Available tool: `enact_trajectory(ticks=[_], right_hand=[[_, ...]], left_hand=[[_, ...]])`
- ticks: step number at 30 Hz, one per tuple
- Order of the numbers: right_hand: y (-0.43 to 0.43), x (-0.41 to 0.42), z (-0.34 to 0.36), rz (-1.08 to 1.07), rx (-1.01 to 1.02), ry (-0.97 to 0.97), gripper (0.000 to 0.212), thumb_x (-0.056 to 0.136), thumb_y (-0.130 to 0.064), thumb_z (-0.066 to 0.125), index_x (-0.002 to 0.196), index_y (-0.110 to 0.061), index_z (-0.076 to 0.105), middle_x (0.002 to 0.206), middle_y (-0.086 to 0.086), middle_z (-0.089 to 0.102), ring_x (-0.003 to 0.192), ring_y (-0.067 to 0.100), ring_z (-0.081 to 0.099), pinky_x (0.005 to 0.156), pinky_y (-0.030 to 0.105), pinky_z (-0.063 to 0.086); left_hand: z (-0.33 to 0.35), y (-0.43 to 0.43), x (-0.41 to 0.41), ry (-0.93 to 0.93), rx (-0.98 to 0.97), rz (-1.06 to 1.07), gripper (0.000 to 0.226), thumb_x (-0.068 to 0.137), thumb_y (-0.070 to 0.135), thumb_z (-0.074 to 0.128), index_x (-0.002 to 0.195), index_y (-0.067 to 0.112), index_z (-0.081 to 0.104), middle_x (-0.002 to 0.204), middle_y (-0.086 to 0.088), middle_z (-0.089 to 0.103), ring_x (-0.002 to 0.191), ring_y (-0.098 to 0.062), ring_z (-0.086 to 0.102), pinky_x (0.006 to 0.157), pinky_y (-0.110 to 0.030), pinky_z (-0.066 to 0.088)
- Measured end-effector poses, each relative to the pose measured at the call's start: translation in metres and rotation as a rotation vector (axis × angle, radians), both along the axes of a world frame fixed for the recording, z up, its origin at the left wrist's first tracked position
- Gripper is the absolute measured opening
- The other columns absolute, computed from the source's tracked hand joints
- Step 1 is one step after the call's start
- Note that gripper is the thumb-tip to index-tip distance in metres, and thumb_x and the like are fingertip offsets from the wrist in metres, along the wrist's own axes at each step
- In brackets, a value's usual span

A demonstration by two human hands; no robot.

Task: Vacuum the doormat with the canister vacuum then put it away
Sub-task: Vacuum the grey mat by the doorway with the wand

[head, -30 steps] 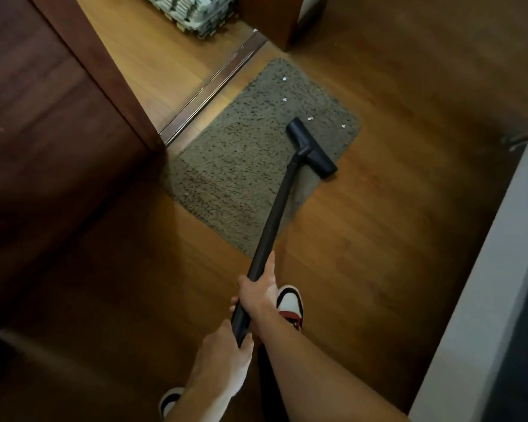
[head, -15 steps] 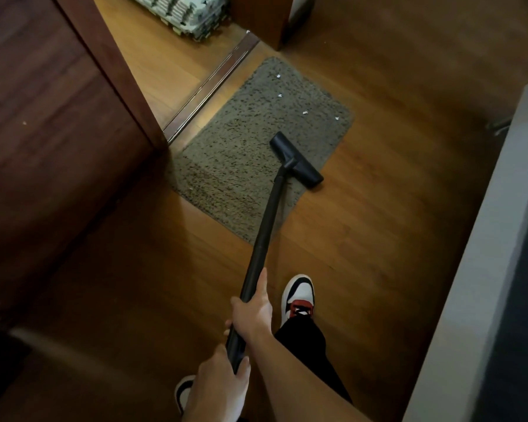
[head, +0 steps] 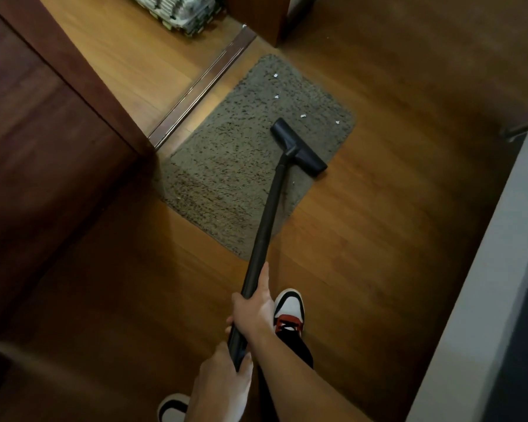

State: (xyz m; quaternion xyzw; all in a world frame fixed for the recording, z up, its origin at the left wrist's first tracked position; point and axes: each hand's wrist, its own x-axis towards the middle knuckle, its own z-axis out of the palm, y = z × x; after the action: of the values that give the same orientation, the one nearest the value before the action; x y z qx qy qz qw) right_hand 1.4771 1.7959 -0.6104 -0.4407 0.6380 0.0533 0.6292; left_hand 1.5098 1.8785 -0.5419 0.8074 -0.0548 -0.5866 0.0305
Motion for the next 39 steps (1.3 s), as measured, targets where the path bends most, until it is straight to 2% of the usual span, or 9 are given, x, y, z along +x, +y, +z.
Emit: enact_trajectory(ticks=[3, 9, 12, 15, 24, 29, 32, 35, 39], right_hand=[[-0.032, 0.004, -0.006, 0.006, -0.013, 0.007, 0.095, 0.099, -0.012, 0.056, 0.155, -0.049, -0.011, 0.146, 0.009, 0.046, 0.051, 0.013, 0.064, 0.049, 0.027, 0.056], [-0.087, 0.013, -0.013, 0.019, -0.013, 0.008, 0.095, 0.100, -0.011, 0.056, 0.154, -0.051, -0.010, 0.150, 0.009, 0.042, 0.051, 0.016, 0.065, 0.051, 0.032, 0.060], [-0.113, 0.018, -0.013, 0.035, -0.025, 0.012, 0.094, 0.100, -0.012, 0.056, 0.155, -0.050, -0.011, 0.146, 0.009, 0.046, 0.053, 0.016, 0.065, 0.051, 0.032, 0.060], [-0.139, 0.019, -0.012, 0.047, -0.038, 0.019, 0.094, 0.100, -0.012, 0.056, 0.156, -0.048, -0.011, 0.147, 0.008, 0.046, 0.055, 0.017, 0.066, 0.053, 0.031, 0.060], [-0.163, 0.007, -0.007, 0.050, -0.048, 0.041, 0.093, 0.098, -0.014, 0.058, 0.155, -0.053, -0.005, 0.142, 0.007, 0.049, 0.055, 0.018, 0.067, 0.059, 0.042, 0.064], [-0.133, 0.003, -0.003, 0.043, -0.011, 0.030, 0.093, 0.099, -0.013, 0.057, 0.154, -0.053, -0.006, 0.149, 0.007, 0.042, 0.054, 0.018, 0.066, 0.062, 0.043, 0.064], [-0.108, 0.002, 0.001, 0.011, 0.018, 0.038, 0.095, 0.099, -0.013, 0.059, 0.153, -0.055, -0.006, 0.149, 0.007, 0.043, 0.053, 0.018, 0.066, 0.060, 0.041, 0.064], [-0.081, 0.002, 0.003, -0.016, 0.024, 0.038, 0.097, 0.098, -0.012, 0.060, 0.153, -0.055, -0.007, 0.147, 0.010, 0.046, 0.050, 0.016, 0.065, 0.057, 0.038, 0.063], [-0.051, 0.005, 0.013, -0.047, 0.053, 0.019, 0.096, 0.099, -0.011, 0.059, 0.155, -0.051, -0.007, 0.151, 0.012, 0.043, 0.047, 0.014, 0.064, 0.051, 0.031, 0.058]], left_hand=[[-0.003, -0.029, 0.000, -0.013, -0.022, 0.026, 0.024, 0.096, 0.045, 0.052, 0.113, 0.029, 0.051, 0.088, 0.012, 0.057, 0.081, -0.008, 0.058, 0.077, -0.023, 0.047], [-0.008, -0.082, 0.009, 0.003, -0.018, 0.058, 0.032, 0.095, 0.047, 0.053, 0.123, 0.031, 0.050, 0.090, 0.010, 0.063, 0.078, -0.008, 0.066, 0.071, -0.026, 0.057], [-0.011, -0.107, 0.015, 0.023, 0.013, 0.036, 0.027, 0.094, 0.049, 0.053, 0.112, 0.029, 0.049, 0.091, 0.006, 0.064, 0.077, -0.014, 0.069, 0.075, -0.033, 0.061], [-0.013, -0.130, 0.018, 0.055, 0.028, 0.042, 0.027, 0.094, 0.049, 0.053, 0.108, 0.027, 0.051, 0.090, 0.003, 0.065, 0.072, -0.015, 0.069, 0.072, -0.034, 0.062], [-0.011, -0.150, -0.001, 0.068, -0.047, 0.073, 0.028, 0.096, 0.046, 0.053, 0.111, 0.023, 0.054, 0.089, 0.003, 0.065, 0.067, -0.012, 0.065, 0.050, -0.024, 0.048], [-0.008, -0.122, -0.003, 0.075, -0.041, 0.094, 0.020, 0.096, 0.045, 0.054, 0.101, 0.025, 0.051, 0.088, 0.003, 0.065, 0.071, -0.015, 0.068, 0.064, -0.029, 0.058], [0.000, -0.099, -0.005, 0.056, -0.018, 0.058, 0.022, 0.096, 0.047, 0.053, 0.104, 0.027, 0.052, 0.090, 0.005, 0.066, 0.075, -0.013, 0.068, 0.066, -0.028, 0.057], [0.010, -0.075, -0.004, 0.030, -0.019, 0.047, 0.025, 0.096, 0.047, 0.052, 0.110, 0.027, 0.053, 0.091, 0.005, 0.065, 0.079, -0.013, 0.068, 0.076, -0.030, 0.059], [0.021, -0.046, 0.000, -0.007, -0.039, 0.019, 0.029, 0.097, 0.045, 0.053, 0.118, 0.025, 0.054, 0.088, 0.010, 0.062, 0.081, -0.008, 0.064, 0.074, -0.024, 0.052]])
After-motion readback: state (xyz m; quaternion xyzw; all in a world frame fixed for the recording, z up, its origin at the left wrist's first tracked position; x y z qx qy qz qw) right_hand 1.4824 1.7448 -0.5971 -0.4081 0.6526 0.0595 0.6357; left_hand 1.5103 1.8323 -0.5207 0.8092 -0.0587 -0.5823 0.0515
